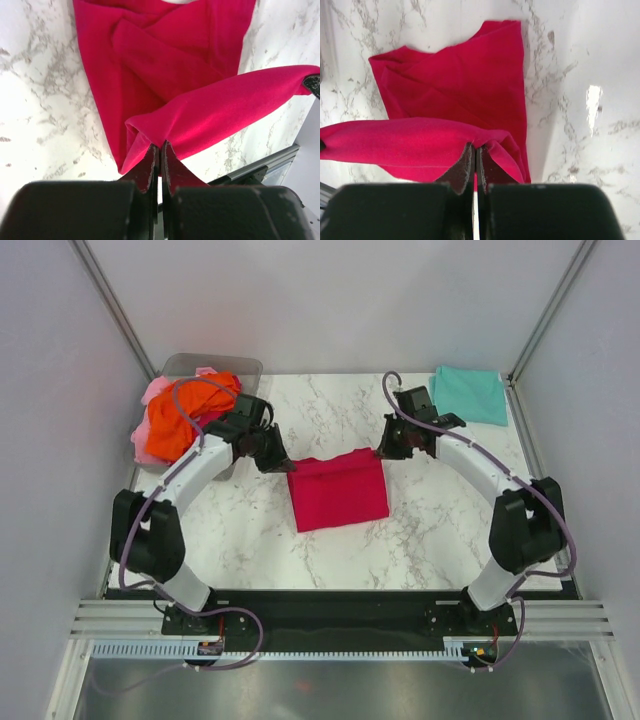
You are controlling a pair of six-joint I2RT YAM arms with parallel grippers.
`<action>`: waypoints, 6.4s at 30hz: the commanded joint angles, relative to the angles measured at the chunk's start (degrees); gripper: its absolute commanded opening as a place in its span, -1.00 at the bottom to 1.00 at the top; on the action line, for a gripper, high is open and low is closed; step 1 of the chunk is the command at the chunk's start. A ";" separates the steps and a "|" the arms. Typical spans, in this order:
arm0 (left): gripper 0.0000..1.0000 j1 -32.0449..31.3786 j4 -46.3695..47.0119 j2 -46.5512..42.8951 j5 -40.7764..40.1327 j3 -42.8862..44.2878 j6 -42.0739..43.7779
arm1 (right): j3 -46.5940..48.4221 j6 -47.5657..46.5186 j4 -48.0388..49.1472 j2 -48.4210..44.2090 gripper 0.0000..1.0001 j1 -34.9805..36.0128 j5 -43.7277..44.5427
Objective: Fold and stack the t-shirts
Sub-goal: Fold the tshirt, then neatly place the folded tshirt to the corner, then reset both grippers
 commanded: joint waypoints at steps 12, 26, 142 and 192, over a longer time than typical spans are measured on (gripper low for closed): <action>0.56 9.84 -1.91 21.50 4.31 20.40 6.07 | 20.15 -6.31 5.73 22.91 0.55 -6.86 -4.19; 0.64 6.85 -5.53 -3.52 2.12 7.98 10.65 | -32.22 4.93 39.12 -5.29 0.51 -3.81 -13.07; 0.64 6.94 2.65 -39.85 0.89 -28.69 13.20 | 39.91 -43.93 23.92 19.92 -1.00 -24.35 14.62; 0.67 6.94 3.26 -45.64 2.56 -28.87 13.64 | -0.97 -6.30 32.01 -10.46 0.96 -25.00 3.01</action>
